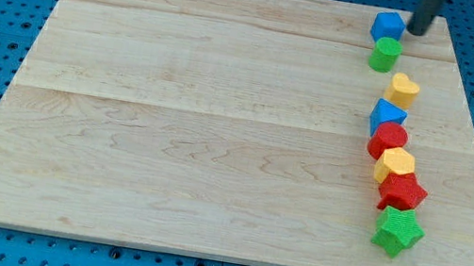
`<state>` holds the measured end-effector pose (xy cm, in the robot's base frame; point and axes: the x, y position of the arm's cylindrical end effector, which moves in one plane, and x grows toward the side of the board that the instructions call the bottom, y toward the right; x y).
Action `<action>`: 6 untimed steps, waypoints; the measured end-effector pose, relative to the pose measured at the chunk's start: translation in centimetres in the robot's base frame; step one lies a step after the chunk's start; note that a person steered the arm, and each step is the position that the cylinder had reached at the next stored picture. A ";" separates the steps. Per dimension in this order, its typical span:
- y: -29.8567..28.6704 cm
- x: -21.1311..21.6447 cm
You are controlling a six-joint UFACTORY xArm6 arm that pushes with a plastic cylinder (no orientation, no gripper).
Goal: Slide the cube to the left side
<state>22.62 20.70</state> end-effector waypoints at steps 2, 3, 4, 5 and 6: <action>-11.3 -0.8; -3.1 -2.1; -2.2 0.5; -2.3 1.0; -4.9 2.8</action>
<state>25.39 15.82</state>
